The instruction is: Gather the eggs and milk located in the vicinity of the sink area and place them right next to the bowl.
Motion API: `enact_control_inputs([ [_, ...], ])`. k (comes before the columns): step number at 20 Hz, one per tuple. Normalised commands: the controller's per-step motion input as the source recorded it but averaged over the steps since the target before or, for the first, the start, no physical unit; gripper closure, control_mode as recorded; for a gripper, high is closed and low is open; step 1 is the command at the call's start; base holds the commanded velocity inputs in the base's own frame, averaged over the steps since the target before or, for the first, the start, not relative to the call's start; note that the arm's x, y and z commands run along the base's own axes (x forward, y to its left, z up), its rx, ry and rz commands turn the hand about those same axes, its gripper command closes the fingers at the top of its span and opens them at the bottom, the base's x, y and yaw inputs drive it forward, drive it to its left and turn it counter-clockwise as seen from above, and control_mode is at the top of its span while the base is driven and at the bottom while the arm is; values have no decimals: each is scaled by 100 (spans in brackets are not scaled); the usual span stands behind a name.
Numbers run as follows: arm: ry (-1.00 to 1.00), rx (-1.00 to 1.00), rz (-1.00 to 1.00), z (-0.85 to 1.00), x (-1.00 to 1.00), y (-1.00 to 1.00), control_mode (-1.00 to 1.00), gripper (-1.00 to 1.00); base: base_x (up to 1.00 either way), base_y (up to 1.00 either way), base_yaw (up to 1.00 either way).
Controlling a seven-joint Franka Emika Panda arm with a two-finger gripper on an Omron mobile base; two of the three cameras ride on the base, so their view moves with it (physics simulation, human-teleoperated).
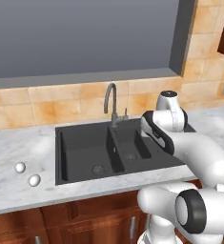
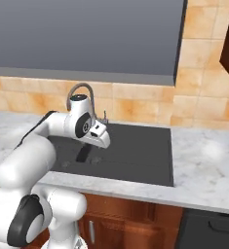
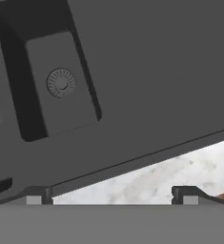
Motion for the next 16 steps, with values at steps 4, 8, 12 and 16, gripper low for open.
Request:
enact_control_inputs([
  [4,0,0,0,0,0,0,100,-100,0,88,-4],
  [8,0,0,0,0,0,0,100,-100,0,93,-2],
  [12,0,0,0,0,0,0,100,-100,0,98,-2],
  [16,0,0,0,0,0,0,100,-100,0,93,-3],
])
